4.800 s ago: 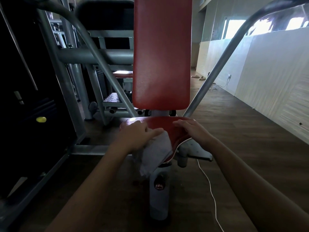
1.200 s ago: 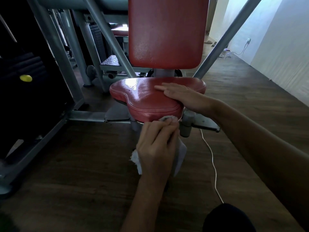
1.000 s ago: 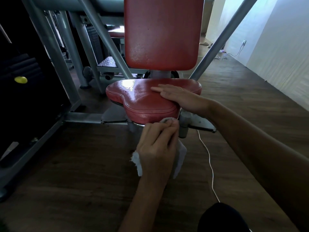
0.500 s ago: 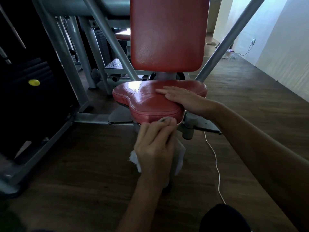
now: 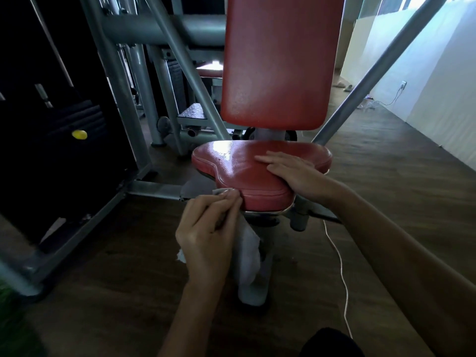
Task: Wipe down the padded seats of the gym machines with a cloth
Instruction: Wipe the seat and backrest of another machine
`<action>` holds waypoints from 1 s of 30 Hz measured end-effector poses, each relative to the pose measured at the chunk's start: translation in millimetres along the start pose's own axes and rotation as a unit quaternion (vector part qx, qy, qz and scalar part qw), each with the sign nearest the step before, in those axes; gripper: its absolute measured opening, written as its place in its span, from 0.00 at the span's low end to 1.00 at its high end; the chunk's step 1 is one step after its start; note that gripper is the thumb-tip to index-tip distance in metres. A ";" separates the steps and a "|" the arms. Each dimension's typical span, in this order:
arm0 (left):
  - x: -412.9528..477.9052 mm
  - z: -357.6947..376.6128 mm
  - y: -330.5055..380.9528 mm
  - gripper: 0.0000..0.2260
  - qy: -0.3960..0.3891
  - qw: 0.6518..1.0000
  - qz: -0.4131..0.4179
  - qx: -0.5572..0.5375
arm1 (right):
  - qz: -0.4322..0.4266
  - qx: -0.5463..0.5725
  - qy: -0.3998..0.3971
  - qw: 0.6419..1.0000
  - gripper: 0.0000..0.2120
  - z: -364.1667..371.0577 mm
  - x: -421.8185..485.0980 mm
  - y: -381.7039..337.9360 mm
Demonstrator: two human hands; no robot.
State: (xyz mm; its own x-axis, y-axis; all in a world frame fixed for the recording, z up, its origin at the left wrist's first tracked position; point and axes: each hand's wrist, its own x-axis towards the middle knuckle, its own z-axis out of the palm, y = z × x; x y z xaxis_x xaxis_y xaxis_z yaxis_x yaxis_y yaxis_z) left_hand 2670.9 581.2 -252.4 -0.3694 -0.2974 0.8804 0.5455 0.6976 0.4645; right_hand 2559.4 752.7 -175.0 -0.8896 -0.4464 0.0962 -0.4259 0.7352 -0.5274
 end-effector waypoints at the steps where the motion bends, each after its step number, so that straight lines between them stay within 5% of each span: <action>1: 3.0 -2.7 -4.8 0.04 0.004 1.000 -0.015 -0.016 | 0.005 0.003 0.013 1.000 0.19 2.6 0.8 -2.3; 6: 10.4 -18.4 -23.1 0.05 -0.026 0.990 -0.091 -0.103 | 0.039 0.053 0.034 0.997 0.17 1.8 3.5 -21.3; 13: 12.2 -45.3 -74.0 0.06 -0.022 0.959 -0.219 -0.178 | 0.066 -0.106 0.053 0.991 0.16 18.9 33.2 -55.3; 18: 5.1 -49.6 -108.5 0.08 -0.027 0.920 -0.305 -0.246 | 0.090 -0.119 0.063 0.987 0.16 22.8 35.2 -60.1; 24: 9.9 -50.0 -124.2 0.09 -0.079 0.926 -0.257 -0.265 | 0.096 -0.113 0.099 0.984 0.15 25.9 27.9 -66.8; 30: 18.5 -42.1 -135.1 0.04 -0.104 0.909 -0.262 -0.306 | 0.158 -0.120 -0.008 0.980 0.21 21.0 38.2 -81.7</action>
State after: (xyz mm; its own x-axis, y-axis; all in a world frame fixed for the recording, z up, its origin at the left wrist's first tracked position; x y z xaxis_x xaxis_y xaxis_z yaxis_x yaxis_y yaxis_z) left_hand 2622.0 454.1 -294.9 -0.7993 -0.3102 0.5146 0.5457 -0.0163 0.8378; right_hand 2563.7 664.9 -145.9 -0.9816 -0.1830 -0.0549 -0.1569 0.9361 -0.3148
